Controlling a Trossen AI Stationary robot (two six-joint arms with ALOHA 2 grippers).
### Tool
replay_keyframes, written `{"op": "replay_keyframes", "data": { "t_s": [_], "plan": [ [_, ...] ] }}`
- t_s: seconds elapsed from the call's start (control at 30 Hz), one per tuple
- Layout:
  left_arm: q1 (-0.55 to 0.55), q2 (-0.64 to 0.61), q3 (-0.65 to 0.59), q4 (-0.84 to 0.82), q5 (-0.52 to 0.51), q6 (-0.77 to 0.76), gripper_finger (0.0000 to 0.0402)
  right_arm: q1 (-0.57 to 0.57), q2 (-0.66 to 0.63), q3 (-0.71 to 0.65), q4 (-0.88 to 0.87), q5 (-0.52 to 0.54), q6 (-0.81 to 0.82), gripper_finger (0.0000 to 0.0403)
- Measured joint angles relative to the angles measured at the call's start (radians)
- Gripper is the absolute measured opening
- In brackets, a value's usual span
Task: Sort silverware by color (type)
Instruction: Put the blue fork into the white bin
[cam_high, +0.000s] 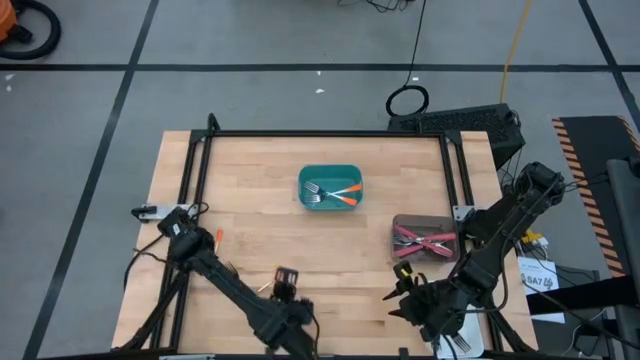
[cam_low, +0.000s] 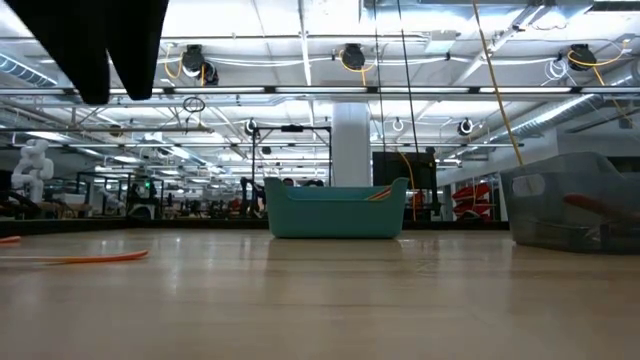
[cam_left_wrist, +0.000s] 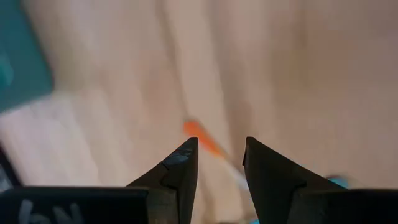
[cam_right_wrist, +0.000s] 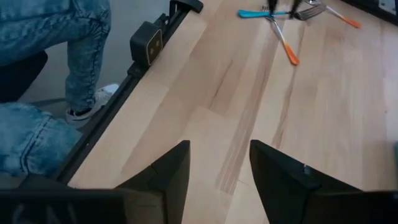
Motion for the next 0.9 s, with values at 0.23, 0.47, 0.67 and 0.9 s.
{"op": "replay_keyframes", "data": {
  "t_s": [0.23, 0.47, 0.67, 0.9],
  "plan": [
    [0.064, -0.273, -0.348, 0.012, 0.034, -0.177, 0.0107, 0.025, 0.0, 0.0, -0.007, -0.002, 0.049, 0.016],
    [0.084, -0.668, -0.712, 0.197, 0.091, -0.465, 0.0082, 0.044, 0.0, 0.0, -0.01, -0.002, 0.018, 0.016],
    [0.095, -0.978, -1.016, 0.342, 0.157, -0.747, 0.008, 0.044, 0.0, 0.0, -0.01, -0.001, 0.021, 0.016],
    [0.093, -1.141, -1.242, 0.491, 0.206, -0.961, 0.0081, 0.043, 0.0, 0.0, -0.007, 0.002, -0.001, 0.016]
  ]
}}
